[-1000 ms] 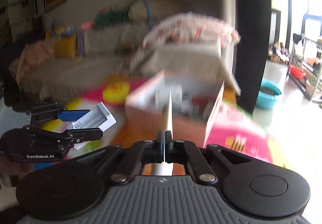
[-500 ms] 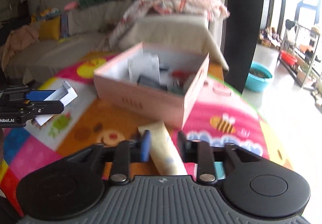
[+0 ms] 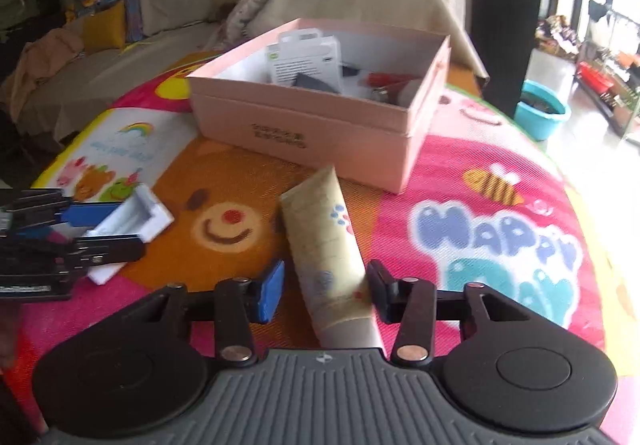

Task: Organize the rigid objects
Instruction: 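Lift the lotion tube upright with the right gripper while the left holds the charger, then drop the battery charger into the pink box with the left gripper while the right drops the tube in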

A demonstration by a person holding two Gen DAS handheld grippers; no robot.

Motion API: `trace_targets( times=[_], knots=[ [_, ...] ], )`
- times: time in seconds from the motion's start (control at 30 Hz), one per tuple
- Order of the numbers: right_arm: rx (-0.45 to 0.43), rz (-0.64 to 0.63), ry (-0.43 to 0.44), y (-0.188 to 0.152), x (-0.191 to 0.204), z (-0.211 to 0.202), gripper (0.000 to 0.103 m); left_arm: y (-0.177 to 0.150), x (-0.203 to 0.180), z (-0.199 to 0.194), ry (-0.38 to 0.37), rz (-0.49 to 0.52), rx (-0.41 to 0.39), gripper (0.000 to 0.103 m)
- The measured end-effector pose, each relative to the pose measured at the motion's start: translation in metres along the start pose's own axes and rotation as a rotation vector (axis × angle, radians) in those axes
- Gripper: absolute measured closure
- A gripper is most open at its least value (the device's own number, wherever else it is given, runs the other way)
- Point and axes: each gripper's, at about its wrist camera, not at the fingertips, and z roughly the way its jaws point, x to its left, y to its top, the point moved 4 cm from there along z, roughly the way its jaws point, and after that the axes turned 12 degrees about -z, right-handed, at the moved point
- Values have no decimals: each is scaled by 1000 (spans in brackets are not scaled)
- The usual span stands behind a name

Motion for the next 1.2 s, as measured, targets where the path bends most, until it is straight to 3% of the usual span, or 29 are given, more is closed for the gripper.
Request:
trace_targets(
  times=[0.07, 0.23, 0.4, 0.63, 0.83, 1.0, 1.2],
  knots=[
    [2, -12, 7, -1, 7, -2, 59, 0, 0, 0, 2, 1, -3, 50],
    [-12, -57, -80, 3, 14, 9, 57, -1, -1, 0, 5, 6, -5, 50],
    [-14, -83, -69, 7, 23, 13, 57, -2, -2, 1, 11, 17, -9, 50],
    [-3, -86, -22, 0, 32, -8, 75, -10, -10, -7, 12, 66, -11, 50],
    [-33, -67, 42, -5, 38, -46, 81, -22, -22, -32, -89, 118, -43, 50],
    [-138, -61, 41, 17, 36, -85, 81, 8, -26, -53, -134, 104, -117, 50],
    [-271, -47, -8, 66, 18, -115, 82, 81, -37, -74, -160, 145, -293, 50]
  ],
)
